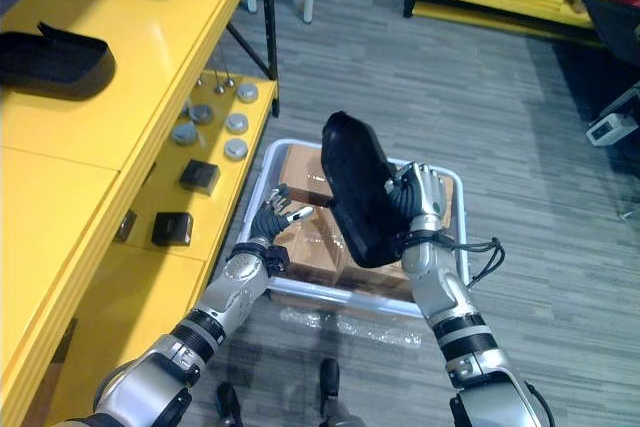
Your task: Walk over and take plastic housings, then place them on the shelf
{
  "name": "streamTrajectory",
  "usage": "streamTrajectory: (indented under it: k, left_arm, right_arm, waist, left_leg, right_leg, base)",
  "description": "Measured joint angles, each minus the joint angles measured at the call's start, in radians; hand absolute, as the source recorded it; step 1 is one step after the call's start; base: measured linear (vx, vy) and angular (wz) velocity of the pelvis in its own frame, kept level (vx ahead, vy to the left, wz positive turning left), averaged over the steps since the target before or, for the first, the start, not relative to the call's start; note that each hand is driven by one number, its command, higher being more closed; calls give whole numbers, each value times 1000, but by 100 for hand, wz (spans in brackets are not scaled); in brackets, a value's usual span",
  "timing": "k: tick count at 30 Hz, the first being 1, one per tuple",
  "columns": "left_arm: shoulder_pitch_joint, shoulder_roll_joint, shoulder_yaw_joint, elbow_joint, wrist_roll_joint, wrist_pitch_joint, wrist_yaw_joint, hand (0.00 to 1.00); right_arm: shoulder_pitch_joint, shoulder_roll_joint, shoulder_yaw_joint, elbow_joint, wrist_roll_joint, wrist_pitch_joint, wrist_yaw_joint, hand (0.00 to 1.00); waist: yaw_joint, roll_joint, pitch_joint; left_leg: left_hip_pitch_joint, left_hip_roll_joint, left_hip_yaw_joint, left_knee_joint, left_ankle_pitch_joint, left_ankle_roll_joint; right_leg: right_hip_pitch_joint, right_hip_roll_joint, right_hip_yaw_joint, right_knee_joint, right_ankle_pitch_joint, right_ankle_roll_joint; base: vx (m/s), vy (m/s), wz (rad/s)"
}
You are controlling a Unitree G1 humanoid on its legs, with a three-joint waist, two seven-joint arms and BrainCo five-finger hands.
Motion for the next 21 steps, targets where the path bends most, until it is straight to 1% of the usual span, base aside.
streamTrajectory:
  k: [1,2,4,9,14,15,17,18,19,20,21]
  left_arm:
    - [0,-6,0,31,-4,7,0,0]
    - [0,-8,0,41,-8,12,1,0]
    - [0,-12,-1,69,-26,23,0,0]
    - [0,-28,-5,89,-66,31,1,0]
    - [-1,-29,-13,131,-81,44,5,0]
    - [-1,-27,-21,131,-101,45,4,100]
    - [-1,-28,-21,121,-133,46,5,100]
    - [0,-23,-19,84,-206,43,4,100]
    - [0,-17,-18,59,-251,42,4,100]
    - [2,-14,-16,38,-274,41,4,100]
    - [24,-12,7,-22,-341,26,6,100]
  right_arm:
    - [18,4,21,-27,-12,-4,1,100]
    - [27,9,29,-44,-13,-5,2,100]
    - [53,39,59,-97,-31,-13,4,100]
    - [121,79,144,-168,-39,-40,4,100]
    - [179,97,186,-263,-68,-41,-1,100]
    - [199,101,202,-286,-70,-41,-9,100]
    - [226,103,205,-299,-69,-41,-17,100]
    - [259,99,204,-332,-64,-42,-28,100]
    - [272,98,204,-352,-58,-42,-37,100]
    - [277,97,204,-362,-53,-43,-44,100]
    - [278,97,204,-369,-46,-54,-54,100]
  waist:
    - [1,1,-20]
    - [0,1,-27]
    - [2,1,-53]
    - [1,0,-91]
    - [5,1,-113]
    - [6,0,-123]
    - [10,1,-133]
    - [13,1,-141]
    - [11,1,-142]
    - [11,1,-144]
    - [11,1,-145]
  left_leg:
    - [13,-3,3,-13,2,-1]
    - [20,-3,4,-17,3,-2]
    - [44,-8,18,-34,5,-2]
    - [87,-30,22,-89,28,5]
    - [108,-44,17,-131,49,11]
    - [113,-48,16,-145,55,12]
    - [120,-51,16,-154,58,14]
    - [120,-51,13,-155,59,14]
    - [120,-52,7,-155,59,14]
    - [120,-52,5,-155,60,14]
    - [120,-52,-1,-156,61,14]
  right_leg:
    - [5,-1,3,0,0,0]
    - [9,-1,4,0,0,0]
    - [19,-4,16,-1,-2,2]
    - [36,-17,17,-1,-4,6]
    - [43,-26,13,-2,-5,8]
    - [44,-29,12,-2,-5,8]
    - [48,-31,10,-2,-6,9]
    - [50,-32,2,-2,-6,9]
    - [53,-33,-4,-2,-7,10]
    - [54,-33,-6,-2,-7,10]
    - [56,-34,-10,-2,-7,10]
  base:
    - [38,26,-1]
    - [33,26,-7]
    - [7,29,-11]
    - [-27,38,0]
    - [-53,38,5]
    - [-51,51,5]
    - [-30,42,3]
    - [-14,36,9]
    - [-19,43,10]
    - [-20,30,11]
    - [-25,27,15]
